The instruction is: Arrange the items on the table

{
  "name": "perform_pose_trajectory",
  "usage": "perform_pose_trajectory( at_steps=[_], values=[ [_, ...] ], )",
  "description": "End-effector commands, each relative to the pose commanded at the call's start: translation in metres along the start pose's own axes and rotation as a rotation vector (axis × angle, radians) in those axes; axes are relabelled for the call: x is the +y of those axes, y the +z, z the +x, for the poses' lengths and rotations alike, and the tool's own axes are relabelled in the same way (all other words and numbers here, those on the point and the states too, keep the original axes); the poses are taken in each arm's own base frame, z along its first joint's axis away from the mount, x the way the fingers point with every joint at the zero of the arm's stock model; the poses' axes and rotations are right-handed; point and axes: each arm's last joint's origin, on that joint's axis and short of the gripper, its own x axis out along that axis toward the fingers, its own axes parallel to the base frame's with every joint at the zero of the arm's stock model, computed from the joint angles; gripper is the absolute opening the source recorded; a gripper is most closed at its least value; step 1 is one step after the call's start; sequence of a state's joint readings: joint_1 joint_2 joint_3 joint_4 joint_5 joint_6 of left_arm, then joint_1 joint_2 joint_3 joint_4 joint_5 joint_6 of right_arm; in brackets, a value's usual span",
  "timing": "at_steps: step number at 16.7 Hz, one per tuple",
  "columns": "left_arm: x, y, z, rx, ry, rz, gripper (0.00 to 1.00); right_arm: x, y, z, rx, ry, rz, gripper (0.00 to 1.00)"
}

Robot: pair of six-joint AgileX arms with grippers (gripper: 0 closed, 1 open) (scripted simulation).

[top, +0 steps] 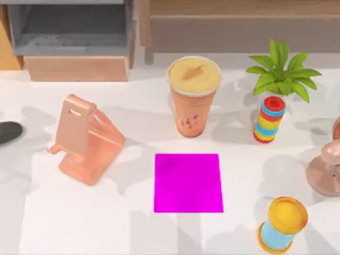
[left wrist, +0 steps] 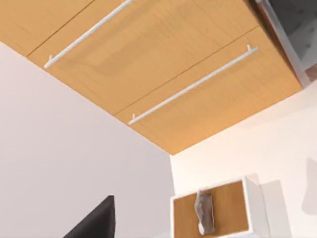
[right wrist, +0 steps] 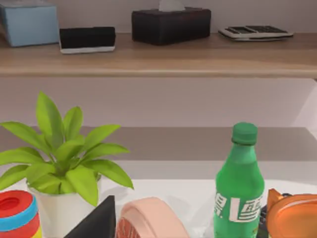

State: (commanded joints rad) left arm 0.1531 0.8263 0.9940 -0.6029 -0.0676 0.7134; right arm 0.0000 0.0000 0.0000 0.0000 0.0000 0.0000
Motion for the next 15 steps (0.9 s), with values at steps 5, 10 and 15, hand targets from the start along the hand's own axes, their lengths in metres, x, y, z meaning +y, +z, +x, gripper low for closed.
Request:
perform_pose_trajectory(
  at_steps=[5,10,15],
  values=[
    [0.032,0.034,0.072,0.229,-0.226,0.254,1.00,0.000,0.000,0.000,0.000,0.000,0.000,1.00],
    [0.024,0.033,0.168,0.403,-0.539,0.429,1.00,0.000,0.000,0.000,0.000,0.000,0.000,1.00],
    [-0.013,0.011,0.245,0.519,-0.827,0.517,1.00,0.000,0.000,0.000,0.000,0.000,0.000,1.00]
  ],
)
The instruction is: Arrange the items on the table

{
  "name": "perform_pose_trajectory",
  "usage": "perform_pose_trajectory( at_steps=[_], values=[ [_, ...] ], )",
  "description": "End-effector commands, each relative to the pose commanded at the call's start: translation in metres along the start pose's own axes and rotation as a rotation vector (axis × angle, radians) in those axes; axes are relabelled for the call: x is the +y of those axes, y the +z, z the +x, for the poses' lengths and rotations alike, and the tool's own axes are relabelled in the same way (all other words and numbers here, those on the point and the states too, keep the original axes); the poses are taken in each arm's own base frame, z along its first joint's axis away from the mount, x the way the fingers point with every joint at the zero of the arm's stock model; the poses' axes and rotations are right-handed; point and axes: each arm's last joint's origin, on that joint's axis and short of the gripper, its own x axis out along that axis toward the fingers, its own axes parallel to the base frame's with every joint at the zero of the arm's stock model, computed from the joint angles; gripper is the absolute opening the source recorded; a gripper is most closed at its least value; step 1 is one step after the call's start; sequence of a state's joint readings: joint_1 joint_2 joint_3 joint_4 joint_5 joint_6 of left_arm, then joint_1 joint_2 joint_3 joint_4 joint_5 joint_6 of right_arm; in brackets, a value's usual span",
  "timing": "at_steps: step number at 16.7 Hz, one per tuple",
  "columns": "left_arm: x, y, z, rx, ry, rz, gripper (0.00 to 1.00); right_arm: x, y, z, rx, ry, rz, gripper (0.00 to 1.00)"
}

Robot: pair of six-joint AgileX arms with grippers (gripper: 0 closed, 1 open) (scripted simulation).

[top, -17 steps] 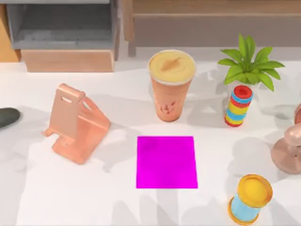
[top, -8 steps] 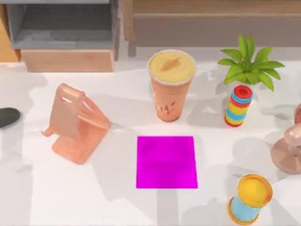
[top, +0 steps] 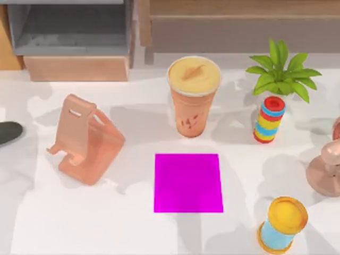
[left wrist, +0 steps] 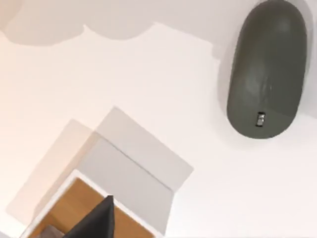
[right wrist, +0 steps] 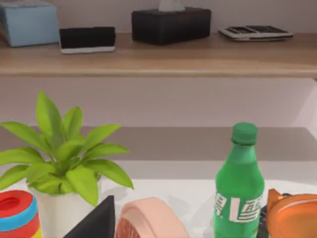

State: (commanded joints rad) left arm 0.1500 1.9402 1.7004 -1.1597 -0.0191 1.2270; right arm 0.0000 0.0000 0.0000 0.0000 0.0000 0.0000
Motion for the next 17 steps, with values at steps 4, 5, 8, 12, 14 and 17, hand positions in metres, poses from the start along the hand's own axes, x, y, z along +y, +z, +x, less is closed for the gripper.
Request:
perform_pose_trajectory(
  at_steps=[4,5,8,12,14,17],
  values=[
    [0.007,0.012,0.049,0.035,-0.157,0.049,1.00,0.000,0.000,0.000,0.000,0.000,0.000,1.00],
    [0.008,0.013,0.053,0.038,-0.171,0.055,1.00,0.000,0.000,0.000,0.000,0.000,0.000,1.00],
    [0.008,0.014,0.055,0.038,-0.177,0.058,1.00,0.000,0.000,0.000,0.000,0.000,0.000,1.00],
    [0.008,0.012,0.056,0.040,-0.178,0.053,1.00,0.000,0.000,0.000,0.000,0.000,0.000,1.00],
    [0.006,0.012,0.068,0.040,-0.181,0.057,1.00,0.000,0.000,0.000,0.000,0.000,0.000,1.00],
    [0.002,0.012,0.102,0.037,-0.172,0.057,1.00,0.000,0.000,0.000,0.000,0.000,0.000,1.00]
  ],
)
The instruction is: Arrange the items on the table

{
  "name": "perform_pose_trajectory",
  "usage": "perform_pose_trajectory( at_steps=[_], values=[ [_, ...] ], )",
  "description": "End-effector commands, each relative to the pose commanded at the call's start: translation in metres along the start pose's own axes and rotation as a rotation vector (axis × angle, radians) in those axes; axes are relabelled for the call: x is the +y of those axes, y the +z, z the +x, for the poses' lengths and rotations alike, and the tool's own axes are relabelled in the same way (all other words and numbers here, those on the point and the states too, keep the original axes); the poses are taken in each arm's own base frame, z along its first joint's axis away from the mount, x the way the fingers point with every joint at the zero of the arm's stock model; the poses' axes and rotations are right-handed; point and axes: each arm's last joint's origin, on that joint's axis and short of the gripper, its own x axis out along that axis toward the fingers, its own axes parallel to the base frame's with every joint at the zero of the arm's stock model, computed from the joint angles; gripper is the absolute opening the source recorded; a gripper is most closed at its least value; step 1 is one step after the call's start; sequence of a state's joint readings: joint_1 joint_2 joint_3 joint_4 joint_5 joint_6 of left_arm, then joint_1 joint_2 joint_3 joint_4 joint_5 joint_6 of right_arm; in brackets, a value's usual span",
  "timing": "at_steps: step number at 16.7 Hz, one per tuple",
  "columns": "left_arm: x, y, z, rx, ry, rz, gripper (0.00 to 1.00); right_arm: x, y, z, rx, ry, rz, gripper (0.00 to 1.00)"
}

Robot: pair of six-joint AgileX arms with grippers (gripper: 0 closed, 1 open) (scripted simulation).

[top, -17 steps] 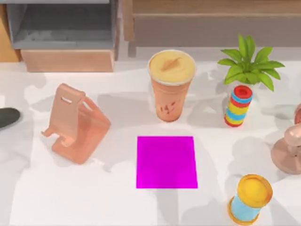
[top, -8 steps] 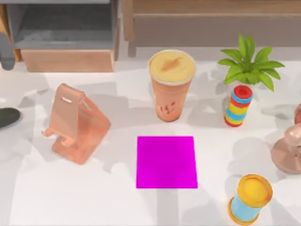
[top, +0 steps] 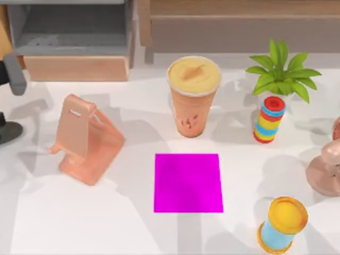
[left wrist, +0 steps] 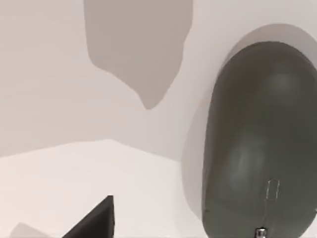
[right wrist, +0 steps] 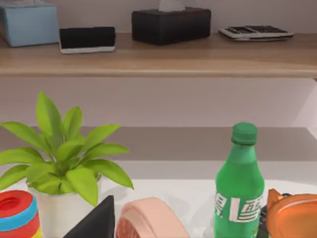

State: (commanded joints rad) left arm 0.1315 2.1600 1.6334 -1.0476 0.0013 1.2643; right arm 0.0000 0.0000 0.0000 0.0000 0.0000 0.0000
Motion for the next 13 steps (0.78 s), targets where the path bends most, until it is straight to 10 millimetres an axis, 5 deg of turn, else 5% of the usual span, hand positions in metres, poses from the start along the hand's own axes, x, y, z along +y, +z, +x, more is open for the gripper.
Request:
perform_pose_trajectory(
  at_steps=[4,8,13],
  values=[
    [-0.003,-0.001,0.040,0.001,-0.004,0.001,1.00,0.000,0.000,0.000,0.000,0.000,0.000,1.00],
    [-0.003,-0.001,0.043,0.002,-0.006,0.001,1.00,0.000,0.000,0.000,0.000,0.000,0.000,1.00],
    [-0.003,-0.001,0.043,0.002,-0.006,0.001,0.62,0.000,0.000,0.000,0.000,0.000,0.000,1.00]
  ],
)
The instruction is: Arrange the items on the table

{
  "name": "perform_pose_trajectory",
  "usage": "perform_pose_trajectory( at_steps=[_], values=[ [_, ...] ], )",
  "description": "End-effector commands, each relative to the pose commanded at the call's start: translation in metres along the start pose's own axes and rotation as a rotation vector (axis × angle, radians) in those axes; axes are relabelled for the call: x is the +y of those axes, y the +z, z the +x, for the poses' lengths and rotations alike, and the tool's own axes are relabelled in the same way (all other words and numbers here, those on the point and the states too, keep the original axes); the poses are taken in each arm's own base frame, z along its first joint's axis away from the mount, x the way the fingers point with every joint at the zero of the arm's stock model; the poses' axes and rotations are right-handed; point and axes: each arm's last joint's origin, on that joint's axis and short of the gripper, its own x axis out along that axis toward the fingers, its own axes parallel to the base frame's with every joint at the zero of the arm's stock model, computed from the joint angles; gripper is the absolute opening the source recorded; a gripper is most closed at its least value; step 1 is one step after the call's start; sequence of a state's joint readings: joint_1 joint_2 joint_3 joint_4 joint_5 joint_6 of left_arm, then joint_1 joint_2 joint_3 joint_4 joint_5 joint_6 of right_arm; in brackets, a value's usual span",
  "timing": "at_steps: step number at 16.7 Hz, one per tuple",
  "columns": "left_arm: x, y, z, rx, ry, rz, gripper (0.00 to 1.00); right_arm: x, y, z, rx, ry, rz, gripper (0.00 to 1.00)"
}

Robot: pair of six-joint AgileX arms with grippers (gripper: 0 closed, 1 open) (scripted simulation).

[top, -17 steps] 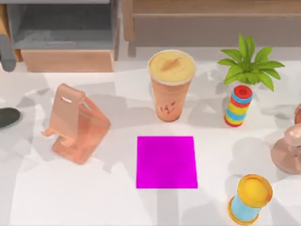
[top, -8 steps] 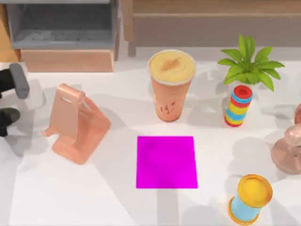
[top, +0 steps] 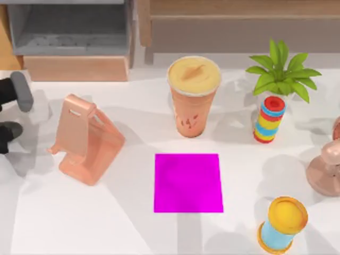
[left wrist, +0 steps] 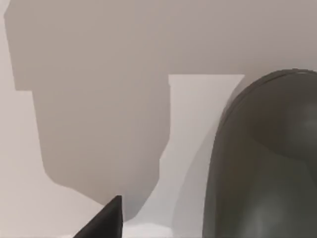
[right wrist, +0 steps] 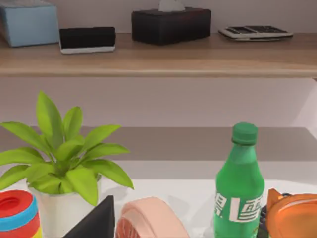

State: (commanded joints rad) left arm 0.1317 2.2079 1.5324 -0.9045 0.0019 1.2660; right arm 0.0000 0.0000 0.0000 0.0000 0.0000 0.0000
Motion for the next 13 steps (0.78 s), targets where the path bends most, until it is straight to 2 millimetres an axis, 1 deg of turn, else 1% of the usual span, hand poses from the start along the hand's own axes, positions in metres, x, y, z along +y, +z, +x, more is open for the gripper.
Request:
perform_pose_trajectory(
  at_steps=[8,9,13],
  values=[
    [0.0000,0.0000,0.0000,0.000,0.000,0.000,0.02,0.0000,0.0000,0.0000,0.000,0.000,0.000,1.00],
    [0.0000,0.0000,0.0000,0.000,0.000,0.000,0.00,0.0000,0.0000,0.0000,0.000,0.000,0.000,1.00],
    [0.0000,0.0000,0.0000,0.000,0.000,0.000,0.00,0.0000,0.0000,0.0000,0.000,0.000,0.000,1.00]
  ],
)
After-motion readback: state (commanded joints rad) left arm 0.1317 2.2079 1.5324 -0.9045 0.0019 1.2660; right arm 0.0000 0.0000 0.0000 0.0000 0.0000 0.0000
